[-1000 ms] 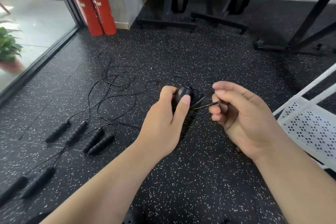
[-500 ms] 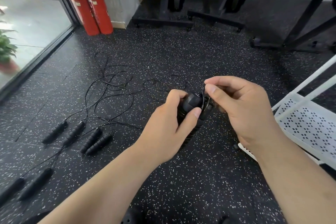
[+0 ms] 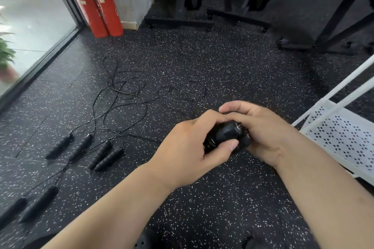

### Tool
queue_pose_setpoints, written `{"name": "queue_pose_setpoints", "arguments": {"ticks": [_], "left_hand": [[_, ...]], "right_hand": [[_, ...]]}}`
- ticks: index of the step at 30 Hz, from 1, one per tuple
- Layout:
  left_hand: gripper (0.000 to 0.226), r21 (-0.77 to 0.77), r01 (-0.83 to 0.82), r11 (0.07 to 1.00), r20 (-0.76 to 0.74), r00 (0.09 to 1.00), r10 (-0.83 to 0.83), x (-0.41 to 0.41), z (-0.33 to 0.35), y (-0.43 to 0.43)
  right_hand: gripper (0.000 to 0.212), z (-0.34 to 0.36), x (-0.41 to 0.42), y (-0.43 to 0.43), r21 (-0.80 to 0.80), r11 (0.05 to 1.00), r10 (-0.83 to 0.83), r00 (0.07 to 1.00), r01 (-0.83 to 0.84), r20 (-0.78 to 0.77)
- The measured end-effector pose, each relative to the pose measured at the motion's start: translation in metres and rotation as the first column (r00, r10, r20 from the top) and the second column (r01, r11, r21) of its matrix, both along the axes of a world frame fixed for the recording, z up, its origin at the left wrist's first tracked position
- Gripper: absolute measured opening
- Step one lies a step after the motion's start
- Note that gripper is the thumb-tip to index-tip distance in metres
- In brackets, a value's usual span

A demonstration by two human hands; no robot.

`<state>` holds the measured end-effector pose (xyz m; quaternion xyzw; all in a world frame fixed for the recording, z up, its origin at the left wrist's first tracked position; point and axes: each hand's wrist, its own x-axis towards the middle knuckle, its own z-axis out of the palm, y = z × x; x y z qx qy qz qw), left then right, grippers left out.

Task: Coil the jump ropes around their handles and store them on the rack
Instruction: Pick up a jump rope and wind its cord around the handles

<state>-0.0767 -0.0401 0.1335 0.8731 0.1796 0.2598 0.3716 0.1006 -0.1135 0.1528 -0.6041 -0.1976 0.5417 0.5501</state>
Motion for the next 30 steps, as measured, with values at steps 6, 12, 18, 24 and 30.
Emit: {"name": "queue_pose_setpoints", "arguments": {"ticks": [6,12,18,24,30], "left_hand": [[0.005,-0.385,-0.155,0.910,0.141,0.964,0.224,0.006,0.008,-0.001],[0.027,-0.701,-0.220,0.678,0.085,0.919,0.386,0.017,0.005,-0.004],[0.042,-0.853,-0.252,0.457,-0.002,0.877,0.481,0.020,0.006,0.001],[0.047,-0.857,-0.288,0.427,0.008,0.822,0.570,0.021,0.001,0.006],[0.042,-0.843,-0.355,0.404,-0.083,0.828,0.554,0.027,-0.002,0.007]], "right_hand": [[0.028,-0.012,-0.005,0.007,0.013,1.000,0.020,0.968,-0.017,-0.250],[0.033,-0.021,-0.031,0.013,-0.019,0.998,-0.054,0.997,0.055,0.051],[0.033,-0.023,-0.037,0.006,0.062,0.997,-0.002,0.853,-0.036,0.522],[0.027,-0.033,-0.036,0.009,-0.016,0.999,0.037,0.635,-0.039,0.772],[0.039,-0.034,-0.061,0.006,0.014,0.993,-0.120,0.979,0.120,0.162]]}}
